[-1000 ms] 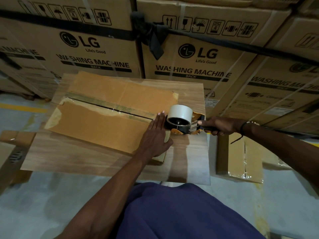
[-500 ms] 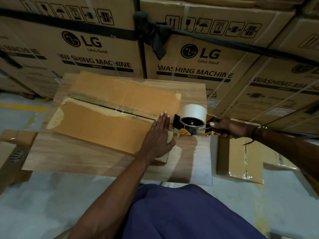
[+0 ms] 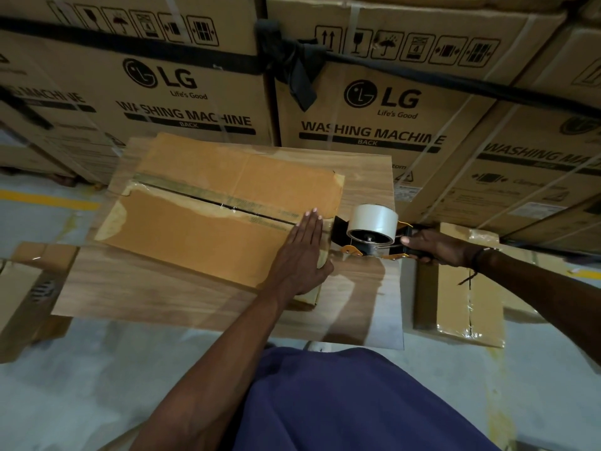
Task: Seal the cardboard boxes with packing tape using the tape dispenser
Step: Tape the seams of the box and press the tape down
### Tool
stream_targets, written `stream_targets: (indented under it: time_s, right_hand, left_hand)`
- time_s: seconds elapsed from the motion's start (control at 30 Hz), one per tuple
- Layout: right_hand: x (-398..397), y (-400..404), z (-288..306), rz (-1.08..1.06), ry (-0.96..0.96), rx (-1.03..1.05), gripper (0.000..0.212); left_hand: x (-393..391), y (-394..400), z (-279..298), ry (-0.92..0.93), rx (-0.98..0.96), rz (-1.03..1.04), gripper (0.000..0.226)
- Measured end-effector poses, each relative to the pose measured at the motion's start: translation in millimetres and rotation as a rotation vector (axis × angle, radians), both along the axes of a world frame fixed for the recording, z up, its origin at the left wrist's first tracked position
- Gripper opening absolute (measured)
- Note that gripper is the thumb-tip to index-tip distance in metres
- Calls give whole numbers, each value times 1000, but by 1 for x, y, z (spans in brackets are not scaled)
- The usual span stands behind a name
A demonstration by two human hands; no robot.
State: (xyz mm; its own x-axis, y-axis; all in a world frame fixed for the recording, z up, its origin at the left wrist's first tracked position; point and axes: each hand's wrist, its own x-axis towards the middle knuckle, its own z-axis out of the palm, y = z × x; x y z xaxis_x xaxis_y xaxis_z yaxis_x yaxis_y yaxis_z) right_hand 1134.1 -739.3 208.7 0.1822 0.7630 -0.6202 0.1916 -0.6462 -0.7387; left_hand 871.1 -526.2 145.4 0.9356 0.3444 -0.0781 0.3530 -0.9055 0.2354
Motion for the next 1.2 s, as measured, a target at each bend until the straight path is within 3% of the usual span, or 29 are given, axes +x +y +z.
stream_targets:
  time_s: [0.3, 0.6, 1.2]
  right_hand:
    - [-4, 29, 3, 103, -166, -63, 86]
    - [-12, 40, 20, 153, -369, -85, 72]
    - [-31, 31, 11, 1, -371, -77, 93]
  left_hand:
    - [0, 2, -2, -40, -15, 6, 100]
    - [3, 3, -6, -5, -22, -3, 95]
    - [1, 2, -3, -20, -71, 12, 102]
